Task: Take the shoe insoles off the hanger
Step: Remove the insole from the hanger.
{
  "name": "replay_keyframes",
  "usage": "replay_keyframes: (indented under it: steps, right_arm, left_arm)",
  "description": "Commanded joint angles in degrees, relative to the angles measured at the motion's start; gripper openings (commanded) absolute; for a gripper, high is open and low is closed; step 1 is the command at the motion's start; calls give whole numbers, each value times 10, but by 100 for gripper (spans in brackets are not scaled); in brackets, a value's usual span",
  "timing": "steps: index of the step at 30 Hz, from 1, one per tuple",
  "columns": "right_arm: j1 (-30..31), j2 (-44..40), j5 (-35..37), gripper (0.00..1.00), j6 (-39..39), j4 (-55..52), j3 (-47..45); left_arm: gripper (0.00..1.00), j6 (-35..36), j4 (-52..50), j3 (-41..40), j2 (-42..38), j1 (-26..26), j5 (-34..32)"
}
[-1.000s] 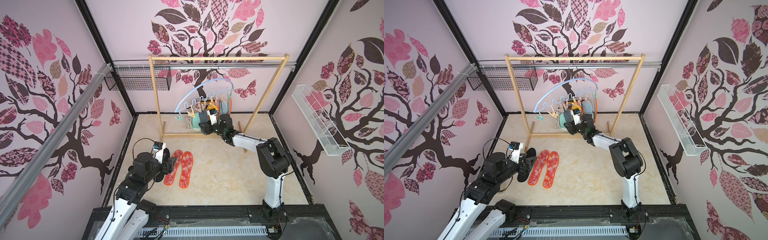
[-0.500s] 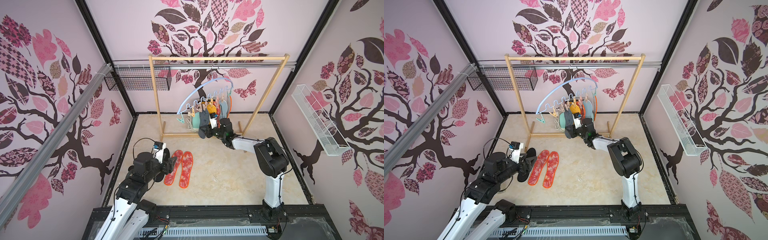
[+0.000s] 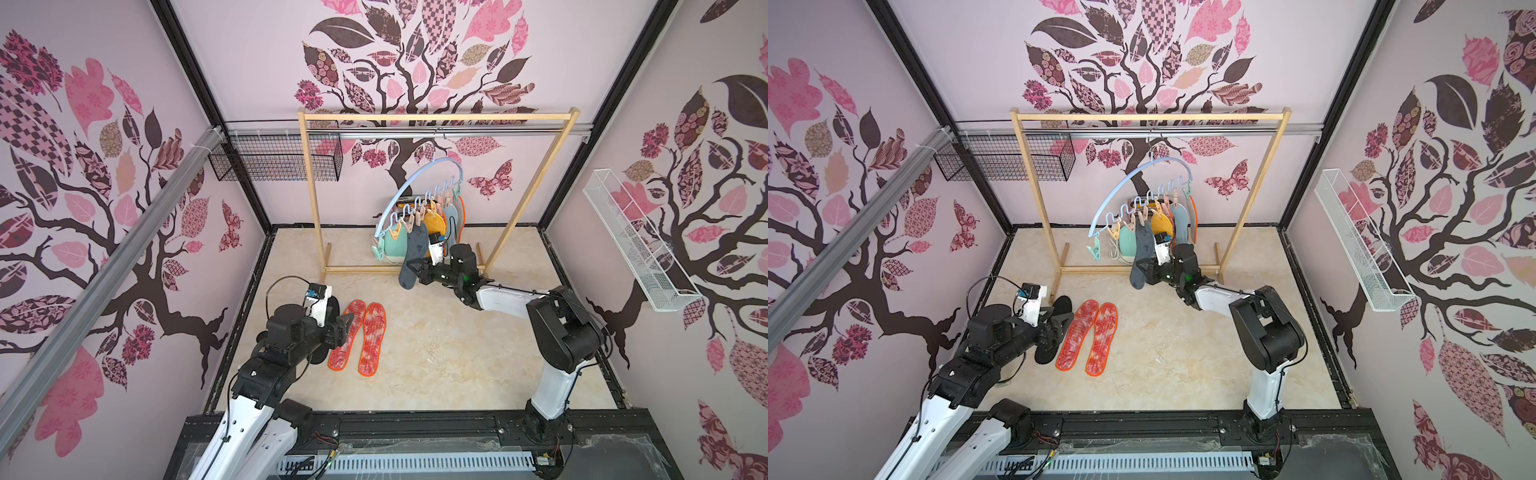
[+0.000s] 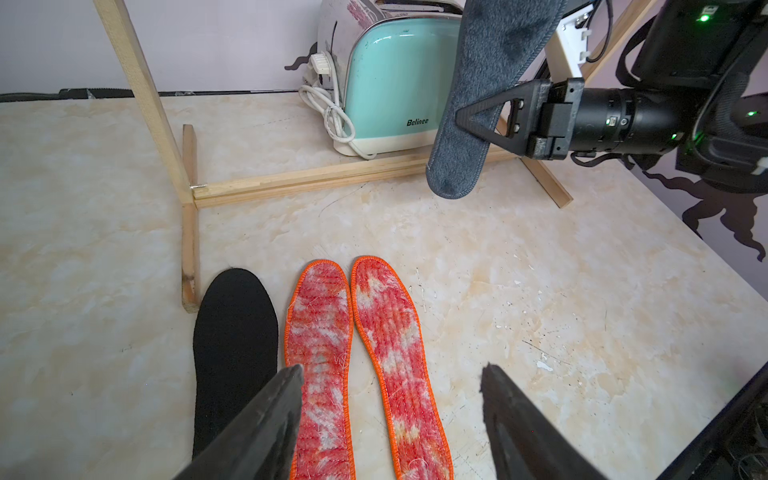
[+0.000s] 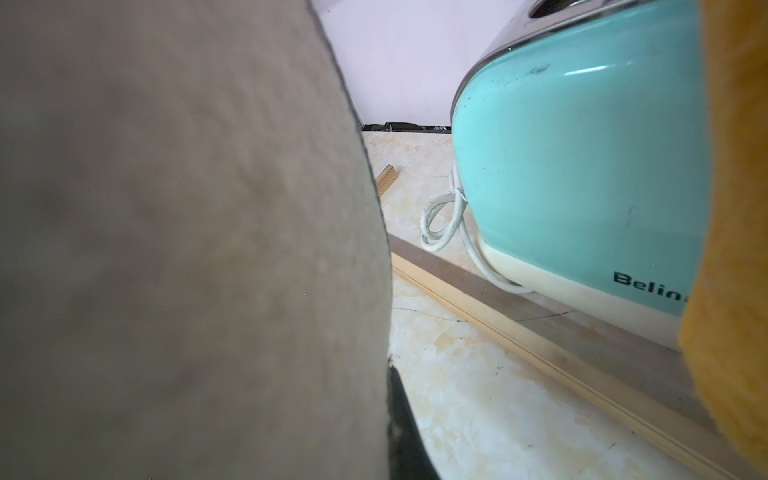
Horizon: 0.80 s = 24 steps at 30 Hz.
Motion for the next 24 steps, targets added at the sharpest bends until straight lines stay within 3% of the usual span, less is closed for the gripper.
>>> replay_keyframes:
  steps: [1, 10, 24]
  right_arm:
    - [-3, -57, -11, 6, 19, 3, -11]
    - [-3, -108, -18, 6, 23, -48, -25]
    - [-7, -88, -26, 7, -4, -111, -4]
  left_arm:
    - [72, 7, 1, 5, -4, -1, 8]
    - [71, -9, 59, 25, 7, 0, 64]
    - [69, -35, 132, 247, 287, 6, 137]
